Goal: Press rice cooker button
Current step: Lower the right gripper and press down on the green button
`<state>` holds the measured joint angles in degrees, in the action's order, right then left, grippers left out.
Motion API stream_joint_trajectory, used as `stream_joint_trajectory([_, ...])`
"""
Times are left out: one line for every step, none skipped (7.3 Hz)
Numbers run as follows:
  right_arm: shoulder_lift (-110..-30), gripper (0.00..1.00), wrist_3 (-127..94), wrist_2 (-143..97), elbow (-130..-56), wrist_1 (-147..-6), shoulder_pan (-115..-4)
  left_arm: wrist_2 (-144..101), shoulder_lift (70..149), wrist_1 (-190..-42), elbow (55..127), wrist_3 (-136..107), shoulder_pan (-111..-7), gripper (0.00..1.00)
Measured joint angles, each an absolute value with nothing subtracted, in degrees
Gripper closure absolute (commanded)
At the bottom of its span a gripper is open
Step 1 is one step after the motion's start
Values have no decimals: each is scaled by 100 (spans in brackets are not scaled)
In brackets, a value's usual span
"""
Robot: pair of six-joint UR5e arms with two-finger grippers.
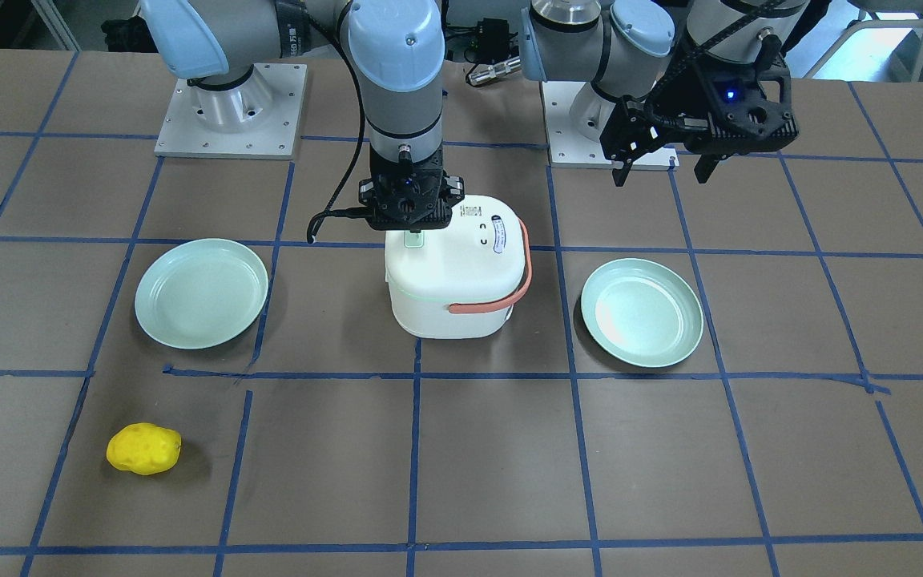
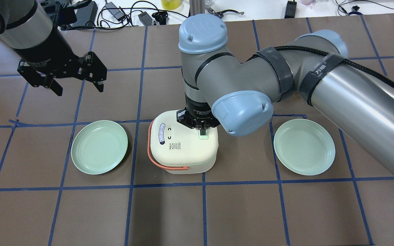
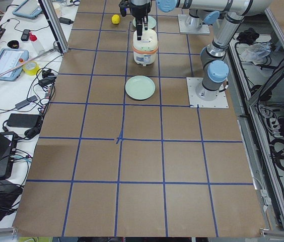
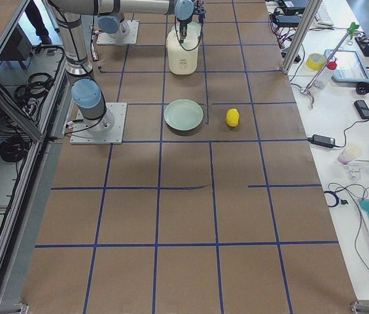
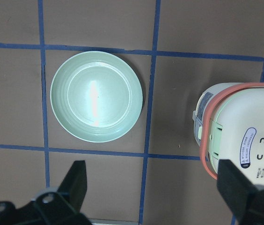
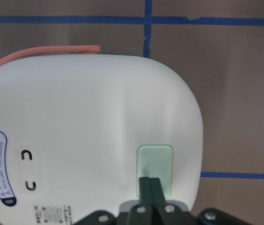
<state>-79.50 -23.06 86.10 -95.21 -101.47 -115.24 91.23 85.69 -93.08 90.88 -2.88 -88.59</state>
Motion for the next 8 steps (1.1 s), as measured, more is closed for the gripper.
stream_joint_trajectory([-7950,100,-2303,8640,-9533,-10152,-11519,9123,8569,-9308,9088,-284,-8859,0])
stream_joint_trajectory([-7949,100,-2306,8651,-9542,-10151,-11518,9123,8569,-9308,9088,-284,-8859,0])
stream_joint_trajectory([-7944,100,-2319,8651,-9552,-10146,-11519,9123,8569,-9308,9088,-287,-8859,0])
stream_joint_trajectory([-7937,100,-2328,8647,-9566,-10151,-11521,9123,8569,-9308,9088,-287,-8859,0])
stream_joint_trajectory([-7929,100,-2331,8648,-9590,-10171,-11522,9123,8569,-9307,9088,-284,-8860,0])
stream_joint_trajectory([-7918,100,-2333,8654,-9617,-10189,-11522,9123,8569,-9308,9088,-284,-8859,0])
stream_joint_trajectory([-7914,100,-2333,8654,-9632,-10204,-11522,9123,8569,-9308,9088,-285,-8859,0])
stream_joint_trajectory([-7912,98,-2335,8653,-9633,-10210,-11523,9123,8569,-9308,9088,-285,-8859,0])
